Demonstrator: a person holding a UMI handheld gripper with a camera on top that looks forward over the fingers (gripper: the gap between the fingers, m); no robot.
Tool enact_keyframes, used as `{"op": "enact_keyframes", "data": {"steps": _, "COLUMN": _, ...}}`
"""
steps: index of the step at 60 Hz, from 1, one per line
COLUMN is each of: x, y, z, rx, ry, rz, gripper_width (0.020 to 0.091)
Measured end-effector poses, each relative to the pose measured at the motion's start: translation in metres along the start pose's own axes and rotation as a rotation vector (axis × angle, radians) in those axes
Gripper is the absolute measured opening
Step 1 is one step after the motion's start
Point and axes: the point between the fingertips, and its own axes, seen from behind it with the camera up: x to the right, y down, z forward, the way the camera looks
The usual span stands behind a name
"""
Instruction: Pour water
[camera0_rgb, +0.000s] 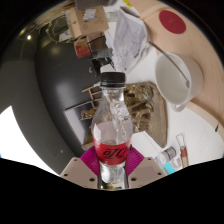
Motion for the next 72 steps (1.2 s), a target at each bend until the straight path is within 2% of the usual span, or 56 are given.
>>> {"op": "enact_keyframes", "data": {"steps": 7, "x": -0.044, "y": -0.007, "z": -0.018, "rx": 0.021, "ry": -0.012, "rz": -0.356, "gripper_width": 0.0292}}
{"op": "enact_keyframes", "data": {"steps": 18, "x": -0.133, "y": -0.047, "z": -0.057, "rx": 0.162, "ry": -0.032, "rz": -0.912, "gripper_width": 0.0292}}
{"op": "enact_keyframes", "data": {"steps": 27, "x": -0.161, "y": -0.105, "z": -0.093, "rx": 0.282, "ry": 0.073, "rz": -1.315, "gripper_width": 0.0293}}
{"op": "enact_keyframes", "data": {"steps": 35, "x": -0.141, "y": -0.179, "z": -0.116, "rx": 0.353, "ry": 0.261, "rz": -1.582, "gripper_width": 0.0292}}
{"op": "enact_keyframes", "data": {"steps": 41, "x": -0.1, "y": -0.225, "z": -0.126, "rx": 0.346, "ry": 0.407, "rz": -1.675, "gripper_width": 0.0291}}
{"op": "enact_keyframes", "data": {"steps": 52, "x": -0.007, "y": -0.28, "z": -0.128, "rx": 0.253, "ry": 0.583, "rz": -1.723, "gripper_width": 0.0294}}
{"op": "enact_keyframes", "data": {"steps": 64, "x": 0.061, "y": -0.299, "z": -0.124, "rx": 0.174, "ry": 0.67, "rz": -1.726, "gripper_width": 0.0299}}
{"op": "enact_keyframes", "data": {"steps": 66, "x": 0.057, "y": -0.298, "z": -0.123, "rx": 0.198, "ry": 0.645, "rz": -1.738, "gripper_width": 0.0299}}
{"op": "enact_keyframes", "data": {"steps": 72, "x": 0.058, "y": -0.301, "z": -0.121, "rx": 0.202, "ry": 0.649, "rz": -1.722, "gripper_width": 0.0302}}
